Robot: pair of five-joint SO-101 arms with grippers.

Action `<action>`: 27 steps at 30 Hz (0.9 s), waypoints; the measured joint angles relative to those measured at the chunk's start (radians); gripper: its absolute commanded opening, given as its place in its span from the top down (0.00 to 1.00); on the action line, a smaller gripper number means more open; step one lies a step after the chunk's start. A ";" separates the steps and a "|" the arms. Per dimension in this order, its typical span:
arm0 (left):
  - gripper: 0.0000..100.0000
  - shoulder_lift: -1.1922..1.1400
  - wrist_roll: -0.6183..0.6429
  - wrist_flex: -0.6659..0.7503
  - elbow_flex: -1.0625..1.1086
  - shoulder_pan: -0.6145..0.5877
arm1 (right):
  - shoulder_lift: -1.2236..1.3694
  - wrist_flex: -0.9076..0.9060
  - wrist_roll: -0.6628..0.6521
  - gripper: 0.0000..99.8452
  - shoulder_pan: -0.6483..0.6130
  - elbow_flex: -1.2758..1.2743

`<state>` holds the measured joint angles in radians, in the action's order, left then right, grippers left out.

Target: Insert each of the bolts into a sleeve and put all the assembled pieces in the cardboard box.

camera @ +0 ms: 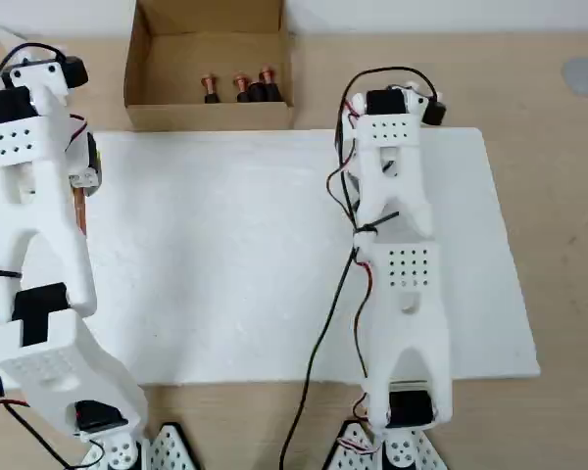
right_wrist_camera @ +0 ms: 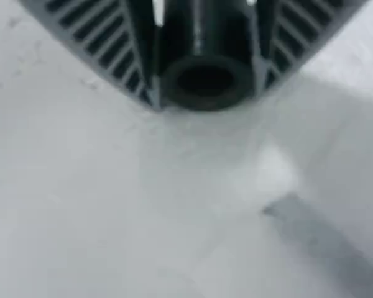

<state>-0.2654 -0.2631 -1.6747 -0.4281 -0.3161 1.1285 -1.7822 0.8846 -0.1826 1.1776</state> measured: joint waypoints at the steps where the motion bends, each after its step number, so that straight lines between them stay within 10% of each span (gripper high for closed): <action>1: 0.99 0.000 0.000 0.000 0.000 0.000 | 0.005 -0.002 -0.002 0.99 0.000 0.012; 27: 0.99 0.000 0.009 -0.020 0.000 -0.046 | -0.057 0.009 -0.161 0.99 -0.236 0.238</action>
<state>-0.2654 -0.2539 -1.6947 -0.4281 -0.3621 1.0717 -1.7729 0.7234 -0.4189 1.4154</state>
